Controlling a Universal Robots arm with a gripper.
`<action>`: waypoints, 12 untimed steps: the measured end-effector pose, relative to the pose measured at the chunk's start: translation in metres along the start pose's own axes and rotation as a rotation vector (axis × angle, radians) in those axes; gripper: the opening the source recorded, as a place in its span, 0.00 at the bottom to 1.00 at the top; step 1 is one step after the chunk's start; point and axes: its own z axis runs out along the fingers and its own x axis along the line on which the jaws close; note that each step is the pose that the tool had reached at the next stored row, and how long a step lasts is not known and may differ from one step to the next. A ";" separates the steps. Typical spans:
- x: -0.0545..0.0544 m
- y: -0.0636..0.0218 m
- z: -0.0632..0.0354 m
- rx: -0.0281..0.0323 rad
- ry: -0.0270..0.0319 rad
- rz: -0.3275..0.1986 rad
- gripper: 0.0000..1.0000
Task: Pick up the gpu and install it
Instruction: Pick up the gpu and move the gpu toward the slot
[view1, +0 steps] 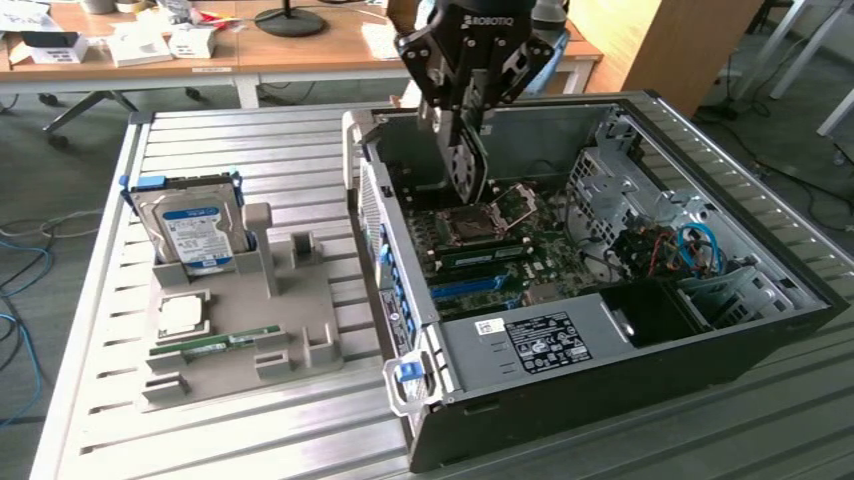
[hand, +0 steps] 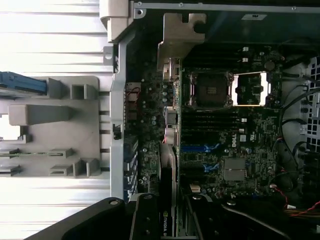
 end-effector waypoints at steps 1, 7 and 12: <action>-0.003 0.0001 0.0000 0.0000 0.0000 0.000 0.26; -0.023 0.0004 0.0001 -0.0001 0.0000 0.000 0.26; -0.040 0.0007 0.0002 -0.0001 -0.0001 0.000 0.26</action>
